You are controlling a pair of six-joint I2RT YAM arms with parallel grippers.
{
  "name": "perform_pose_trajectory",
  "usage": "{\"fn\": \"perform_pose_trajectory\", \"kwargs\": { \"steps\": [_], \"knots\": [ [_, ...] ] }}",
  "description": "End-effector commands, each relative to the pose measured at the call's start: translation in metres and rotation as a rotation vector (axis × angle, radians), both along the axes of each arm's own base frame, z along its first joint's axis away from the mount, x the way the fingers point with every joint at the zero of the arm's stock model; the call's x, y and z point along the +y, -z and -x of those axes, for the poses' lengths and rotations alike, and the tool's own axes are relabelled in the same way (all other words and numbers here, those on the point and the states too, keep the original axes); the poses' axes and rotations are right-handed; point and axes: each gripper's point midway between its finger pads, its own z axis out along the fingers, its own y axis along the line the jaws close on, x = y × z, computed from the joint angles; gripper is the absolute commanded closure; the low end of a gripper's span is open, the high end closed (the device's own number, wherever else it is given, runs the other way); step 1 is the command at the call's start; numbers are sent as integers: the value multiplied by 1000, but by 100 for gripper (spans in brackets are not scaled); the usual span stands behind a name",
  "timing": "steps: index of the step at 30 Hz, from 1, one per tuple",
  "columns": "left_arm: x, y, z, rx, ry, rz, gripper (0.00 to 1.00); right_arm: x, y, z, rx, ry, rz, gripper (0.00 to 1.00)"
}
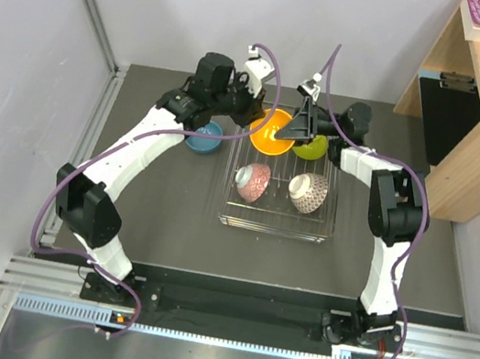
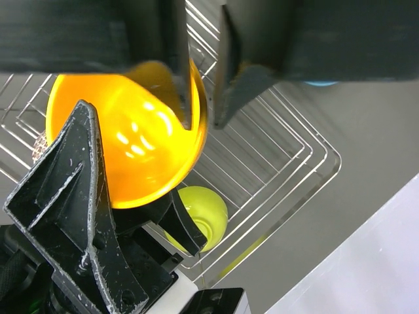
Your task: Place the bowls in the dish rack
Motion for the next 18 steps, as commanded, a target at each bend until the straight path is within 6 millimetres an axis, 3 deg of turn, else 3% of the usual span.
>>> {"fn": "perform_pose_trajectory", "kwargs": {
  "steps": [1,3,8,12,13,15,16,18],
  "knots": [
    [-4,-21,8,-44,23,41,69,1,-20,1,-117,20,-42,99],
    [-4,-21,8,-44,24,44,55,0,-20,-1,-110,28,-41,99],
    [-5,-21,8,-41,25,46,51,-1,-15,-7,-92,55,-31,100],
    [-1,-24,2,-43,-12,55,38,-6,-13,-15,-87,86,-26,100],
    [4,-23,-3,-44,-44,53,27,-7,-11,-17,-80,94,-20,100],
    [17,-27,-12,-34,-82,68,16,-12,-12,-24,-77,125,-13,100],
    [21,-23,-16,-16,-87,71,6,-13,-6,-28,-64,141,9,100],
    [38,-22,-25,1,-125,85,1,-17,-9,-37,-69,179,30,100]
  ]
}}
